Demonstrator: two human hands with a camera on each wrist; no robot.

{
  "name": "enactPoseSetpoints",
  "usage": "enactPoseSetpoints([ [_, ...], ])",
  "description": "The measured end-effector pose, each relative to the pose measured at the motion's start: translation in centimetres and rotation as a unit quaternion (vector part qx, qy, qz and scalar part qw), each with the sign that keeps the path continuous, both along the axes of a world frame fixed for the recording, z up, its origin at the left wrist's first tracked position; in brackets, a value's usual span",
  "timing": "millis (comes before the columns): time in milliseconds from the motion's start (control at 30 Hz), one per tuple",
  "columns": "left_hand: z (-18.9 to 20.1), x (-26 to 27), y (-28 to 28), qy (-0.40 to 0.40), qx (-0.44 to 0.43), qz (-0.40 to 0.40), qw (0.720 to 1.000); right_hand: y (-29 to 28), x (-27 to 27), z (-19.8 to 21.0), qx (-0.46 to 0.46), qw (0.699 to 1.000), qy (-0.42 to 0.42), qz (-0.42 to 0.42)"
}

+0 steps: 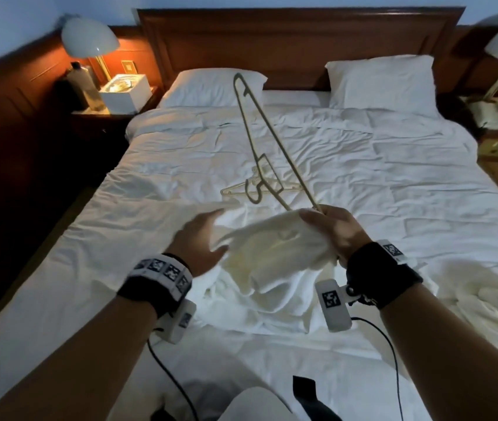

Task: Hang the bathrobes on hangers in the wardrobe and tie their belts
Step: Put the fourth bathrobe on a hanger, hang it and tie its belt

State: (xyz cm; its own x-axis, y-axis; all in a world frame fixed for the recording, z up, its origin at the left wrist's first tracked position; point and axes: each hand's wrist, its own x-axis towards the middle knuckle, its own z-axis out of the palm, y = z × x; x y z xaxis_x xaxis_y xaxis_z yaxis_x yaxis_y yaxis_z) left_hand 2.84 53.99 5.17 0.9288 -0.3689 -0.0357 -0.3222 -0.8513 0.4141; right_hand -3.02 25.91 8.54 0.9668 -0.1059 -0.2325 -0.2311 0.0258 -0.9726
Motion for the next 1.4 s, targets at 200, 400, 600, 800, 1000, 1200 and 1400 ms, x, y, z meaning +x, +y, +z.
enactPoseSetpoints([
  [200, -1.0, -4.9, -7.7, 0.028, -0.186, -0.118, 0.975, -0.4, -4.3, -0.5, 0.105, 0.994, 0.000, 0.032],
  [400, -1.5, -8.9, -11.0, 0.053, -0.283, -0.123, 0.950, -2.9, -8.0, -1.7, 0.159, 0.986, 0.018, -0.042],
  [600, 1.1, -11.3, -12.1, -0.015, -0.313, -0.157, 0.937, -5.2, -9.8, -2.9, 0.113, 0.990, 0.013, -0.081],
  [800, 0.6, -11.7, -13.0, -0.080, -0.109, -0.235, 0.963, -7.0, -9.8, -3.7, -0.028, 0.997, 0.010, -0.076],
  [1000, -0.1, -12.2, -13.5, -0.123, -0.182, -0.122, 0.968, -8.2, -11.1, -5.1, -0.274, 0.960, -0.052, -0.024],
  [1200, -2.0, -11.5, -11.6, 0.193, -0.425, 0.195, 0.863, -11.9, -12.3, -5.9, -0.382, 0.882, -0.237, -0.143],
  [1400, -2.5, -10.6, -9.9, 0.315, -0.605, 0.289, 0.672, -16.6, -14.0, -6.0, -0.436, 0.849, -0.262, -0.141],
])
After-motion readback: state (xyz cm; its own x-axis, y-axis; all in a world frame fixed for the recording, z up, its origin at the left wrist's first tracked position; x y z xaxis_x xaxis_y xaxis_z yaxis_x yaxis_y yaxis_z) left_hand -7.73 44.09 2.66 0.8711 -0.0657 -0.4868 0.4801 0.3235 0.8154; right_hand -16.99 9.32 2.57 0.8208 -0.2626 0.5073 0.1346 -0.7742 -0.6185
